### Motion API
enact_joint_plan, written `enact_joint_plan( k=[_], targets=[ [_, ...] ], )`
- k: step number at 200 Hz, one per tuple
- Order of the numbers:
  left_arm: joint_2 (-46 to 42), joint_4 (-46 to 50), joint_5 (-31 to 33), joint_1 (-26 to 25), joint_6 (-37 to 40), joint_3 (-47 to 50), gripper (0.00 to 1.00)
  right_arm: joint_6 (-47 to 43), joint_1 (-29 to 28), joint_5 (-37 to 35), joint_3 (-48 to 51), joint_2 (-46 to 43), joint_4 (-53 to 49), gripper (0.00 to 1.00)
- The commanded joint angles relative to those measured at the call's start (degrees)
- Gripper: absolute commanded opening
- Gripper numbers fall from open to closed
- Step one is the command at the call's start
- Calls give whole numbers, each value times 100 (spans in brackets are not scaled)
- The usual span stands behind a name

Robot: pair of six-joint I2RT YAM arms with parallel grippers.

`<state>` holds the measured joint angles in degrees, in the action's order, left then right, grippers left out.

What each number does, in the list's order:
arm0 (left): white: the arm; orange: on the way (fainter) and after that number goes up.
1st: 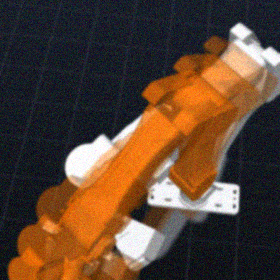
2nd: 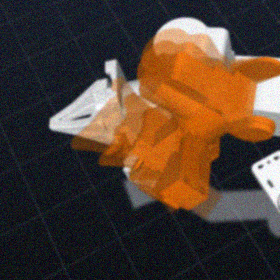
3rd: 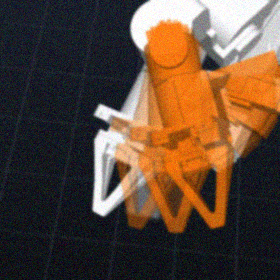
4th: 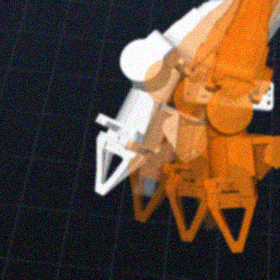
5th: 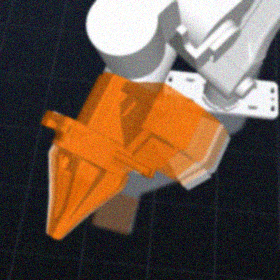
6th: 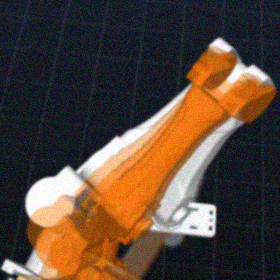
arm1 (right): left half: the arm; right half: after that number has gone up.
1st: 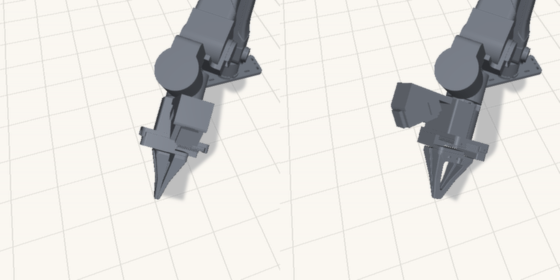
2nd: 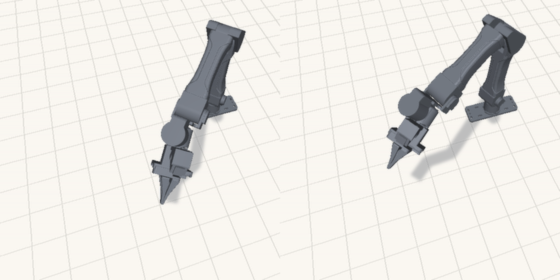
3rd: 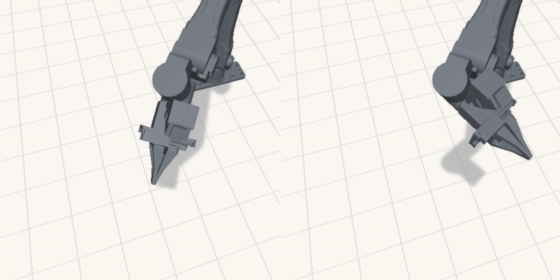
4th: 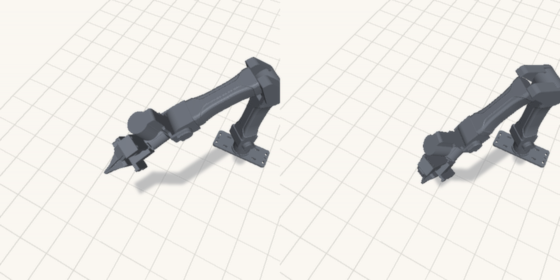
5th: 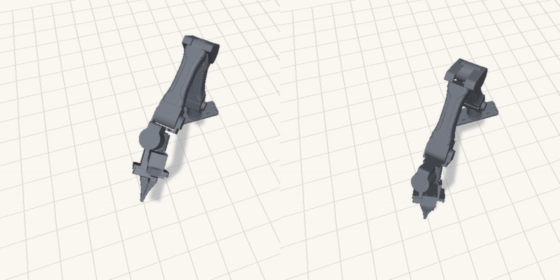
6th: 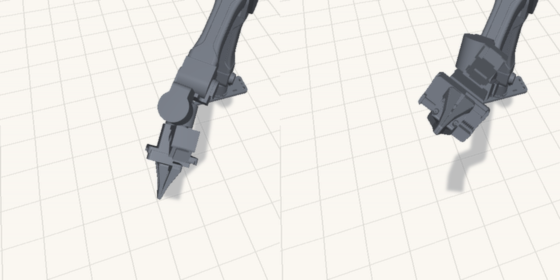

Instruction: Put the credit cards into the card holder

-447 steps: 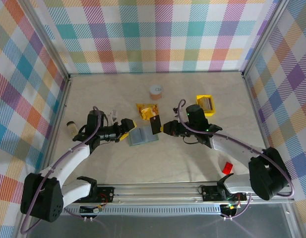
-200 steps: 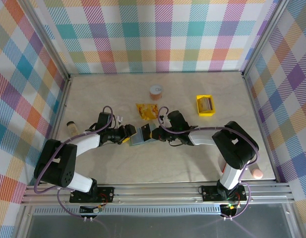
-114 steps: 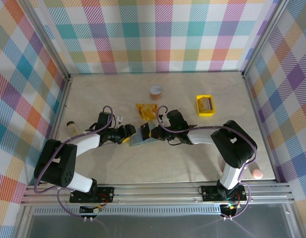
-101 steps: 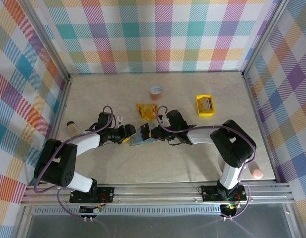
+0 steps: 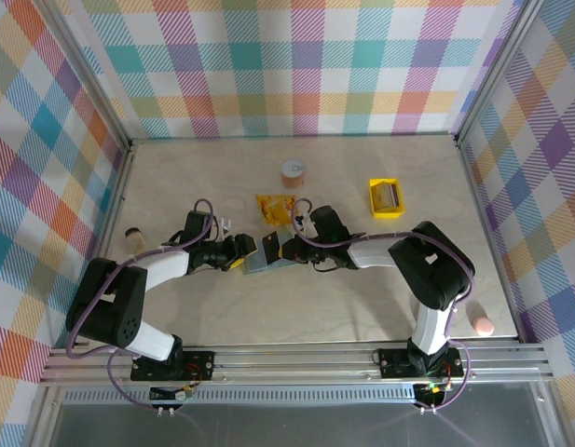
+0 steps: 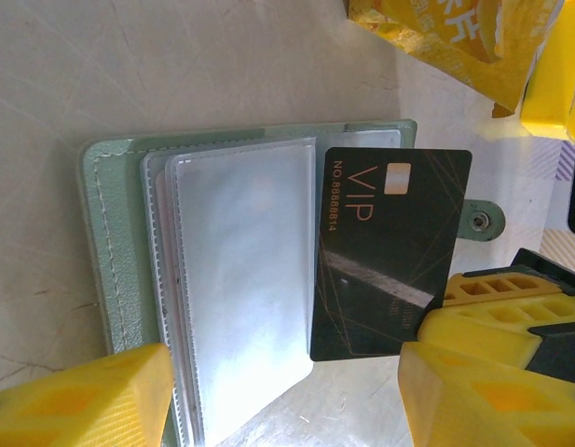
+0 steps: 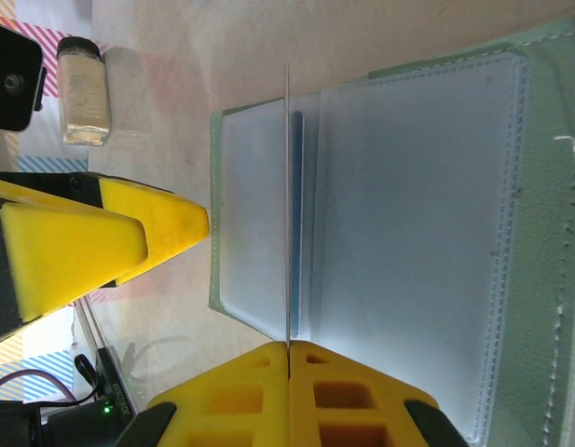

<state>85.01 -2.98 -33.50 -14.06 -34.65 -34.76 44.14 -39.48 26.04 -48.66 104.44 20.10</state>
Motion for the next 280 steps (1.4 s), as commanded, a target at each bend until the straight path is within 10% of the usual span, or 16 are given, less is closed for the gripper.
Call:
enact_joint_plan(
  k=[1,280],
  targets=[
    [59,-73,-43,53,82,-83,65,4,-42,121,-111,118,66,0],
    [332,114,53,53,205,-145,65,236,-42,-340,42,11,-206,0]
  ],
)
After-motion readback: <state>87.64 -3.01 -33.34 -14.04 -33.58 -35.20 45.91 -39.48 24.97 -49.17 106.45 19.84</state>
